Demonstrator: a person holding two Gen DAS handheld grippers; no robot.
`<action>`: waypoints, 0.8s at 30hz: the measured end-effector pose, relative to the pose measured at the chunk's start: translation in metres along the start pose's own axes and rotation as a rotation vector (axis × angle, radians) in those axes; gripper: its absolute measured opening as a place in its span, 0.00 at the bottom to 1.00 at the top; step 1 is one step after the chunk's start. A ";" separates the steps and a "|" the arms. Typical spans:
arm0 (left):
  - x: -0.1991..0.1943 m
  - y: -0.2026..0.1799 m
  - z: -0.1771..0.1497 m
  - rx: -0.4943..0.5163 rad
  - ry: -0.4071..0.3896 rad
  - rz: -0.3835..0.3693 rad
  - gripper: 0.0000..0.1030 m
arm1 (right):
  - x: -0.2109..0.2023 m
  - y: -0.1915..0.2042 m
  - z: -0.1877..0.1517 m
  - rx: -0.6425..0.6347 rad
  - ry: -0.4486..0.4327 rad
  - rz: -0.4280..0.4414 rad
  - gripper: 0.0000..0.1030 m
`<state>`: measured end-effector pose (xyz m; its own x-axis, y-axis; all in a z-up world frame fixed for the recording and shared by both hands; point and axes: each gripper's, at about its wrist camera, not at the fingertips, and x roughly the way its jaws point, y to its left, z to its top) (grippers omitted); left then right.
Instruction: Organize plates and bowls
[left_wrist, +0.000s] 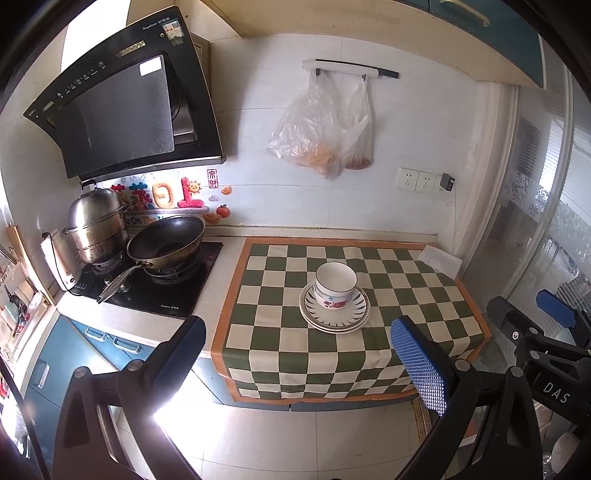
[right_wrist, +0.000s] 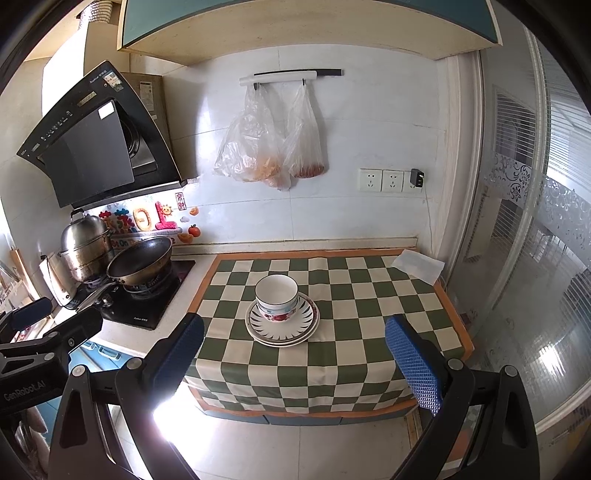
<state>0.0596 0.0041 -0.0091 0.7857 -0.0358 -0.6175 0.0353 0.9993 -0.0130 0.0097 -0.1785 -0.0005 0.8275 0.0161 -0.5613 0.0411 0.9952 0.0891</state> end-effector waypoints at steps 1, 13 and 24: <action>0.000 0.000 0.000 -0.001 0.000 0.000 1.00 | -0.001 0.001 0.001 0.002 -0.002 -0.001 0.97; 0.001 0.009 -0.004 0.002 0.010 -0.004 1.00 | 0.002 0.002 0.001 -0.003 0.005 0.001 0.98; 0.002 0.008 -0.003 0.015 0.007 0.010 1.00 | 0.005 0.001 0.000 -0.007 0.009 0.004 0.97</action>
<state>0.0598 0.0121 -0.0123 0.7817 -0.0261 -0.6231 0.0370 0.9993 0.0046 0.0139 -0.1770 -0.0034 0.8226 0.0212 -0.5682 0.0335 0.9958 0.0856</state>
